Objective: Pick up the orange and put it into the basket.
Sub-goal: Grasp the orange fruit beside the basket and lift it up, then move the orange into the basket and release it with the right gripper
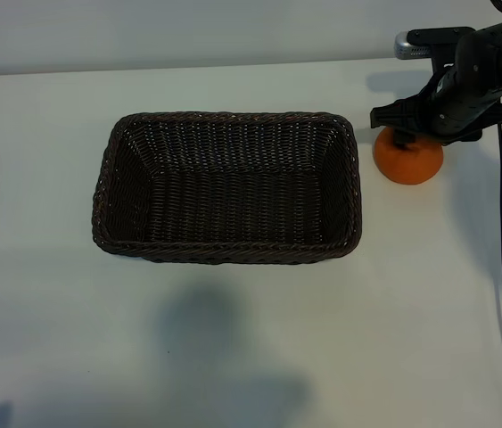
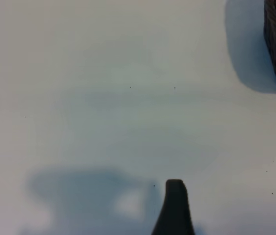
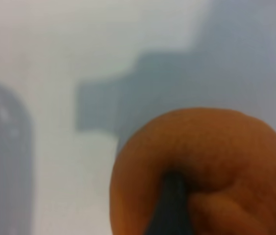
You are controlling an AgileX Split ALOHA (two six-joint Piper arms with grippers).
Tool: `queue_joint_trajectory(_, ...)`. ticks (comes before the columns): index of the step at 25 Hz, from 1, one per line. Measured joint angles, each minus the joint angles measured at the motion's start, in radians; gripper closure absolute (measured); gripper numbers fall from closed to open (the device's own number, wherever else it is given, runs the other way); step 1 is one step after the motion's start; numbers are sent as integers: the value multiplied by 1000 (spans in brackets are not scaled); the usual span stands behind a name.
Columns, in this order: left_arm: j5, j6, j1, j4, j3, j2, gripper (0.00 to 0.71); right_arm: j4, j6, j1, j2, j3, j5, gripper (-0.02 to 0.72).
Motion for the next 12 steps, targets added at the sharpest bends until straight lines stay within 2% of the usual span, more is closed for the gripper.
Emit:
queue_joint_trajectory(2,0,0,0,0,0,0,118,1,0,0,0,0,0,308)
queue_joint_trajectory(5,0,0,0,0,0,0,118,2,0,0,0,-4,-3,548)
queue_joint_trajectory(6,0,0,0,0,0,0,118,2,0,-1,-1,-5,-3,594)
queue_joint_trajectory(12,0,0,0,0,0,0,118,-26,0,-1,-5,-23,27,614)
